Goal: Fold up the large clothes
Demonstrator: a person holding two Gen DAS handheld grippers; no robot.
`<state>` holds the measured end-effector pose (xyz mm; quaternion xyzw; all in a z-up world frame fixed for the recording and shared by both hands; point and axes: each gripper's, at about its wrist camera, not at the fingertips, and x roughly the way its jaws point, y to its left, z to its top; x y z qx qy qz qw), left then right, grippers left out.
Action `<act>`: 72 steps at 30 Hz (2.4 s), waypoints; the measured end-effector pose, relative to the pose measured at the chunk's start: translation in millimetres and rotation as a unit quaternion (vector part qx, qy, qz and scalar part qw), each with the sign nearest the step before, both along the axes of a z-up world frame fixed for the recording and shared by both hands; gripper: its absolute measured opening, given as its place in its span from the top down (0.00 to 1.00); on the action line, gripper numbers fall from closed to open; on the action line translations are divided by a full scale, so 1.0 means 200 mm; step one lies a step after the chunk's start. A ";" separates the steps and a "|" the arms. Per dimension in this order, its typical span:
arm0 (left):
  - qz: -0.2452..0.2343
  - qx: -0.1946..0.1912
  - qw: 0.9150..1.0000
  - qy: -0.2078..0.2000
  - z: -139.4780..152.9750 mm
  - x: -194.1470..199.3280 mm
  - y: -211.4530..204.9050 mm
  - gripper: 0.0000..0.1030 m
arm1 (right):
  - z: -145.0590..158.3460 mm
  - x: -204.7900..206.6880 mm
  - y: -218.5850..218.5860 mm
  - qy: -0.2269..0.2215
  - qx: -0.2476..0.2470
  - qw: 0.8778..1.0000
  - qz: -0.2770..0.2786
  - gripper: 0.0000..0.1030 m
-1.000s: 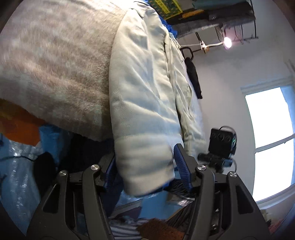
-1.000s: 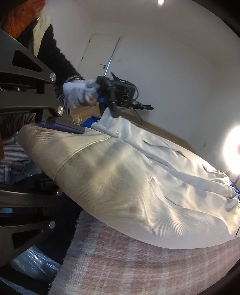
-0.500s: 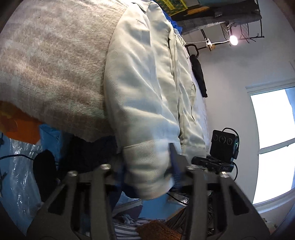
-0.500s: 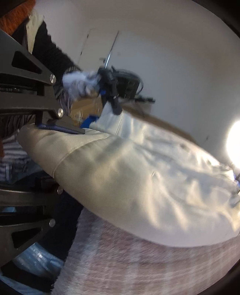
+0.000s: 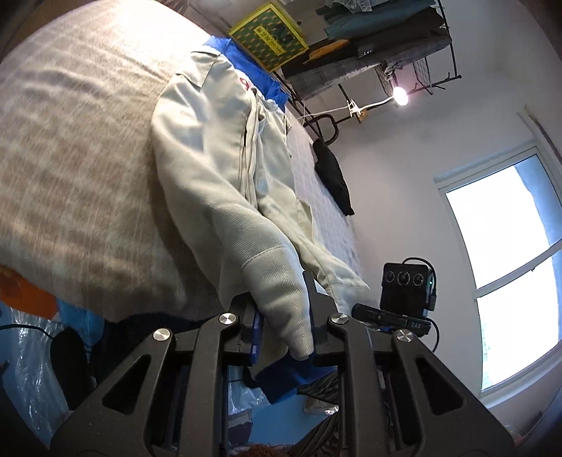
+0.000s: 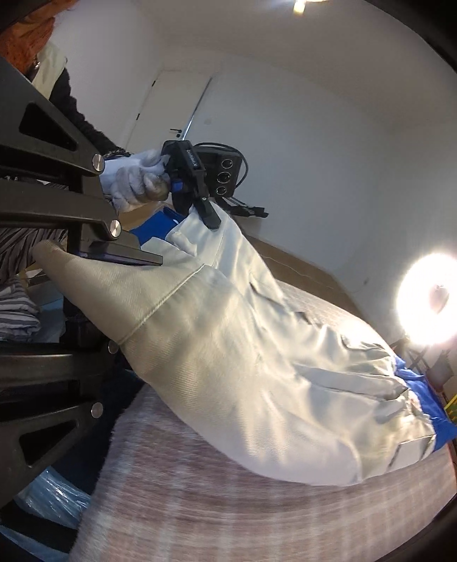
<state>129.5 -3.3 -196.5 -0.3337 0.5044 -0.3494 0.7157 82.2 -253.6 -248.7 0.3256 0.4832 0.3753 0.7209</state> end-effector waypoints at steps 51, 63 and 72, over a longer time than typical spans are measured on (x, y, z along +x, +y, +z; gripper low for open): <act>0.122 0.103 0.987 0.006 -0.07 1.13 -0.20 0.47 | 0.11 0.85 -0.64 0.024 -0.062 0.974 -0.215 0.42; 0.041 0.231 0.972 -0.030 -0.26 1.10 -0.23 0.47 | -0.07 0.78 -0.40 0.027 -0.171 0.979 -0.111 0.51; 0.042 0.246 0.968 -0.020 -0.29 1.10 -0.29 0.83 | -0.10 0.79 -0.33 0.024 -0.192 0.975 -0.106 0.78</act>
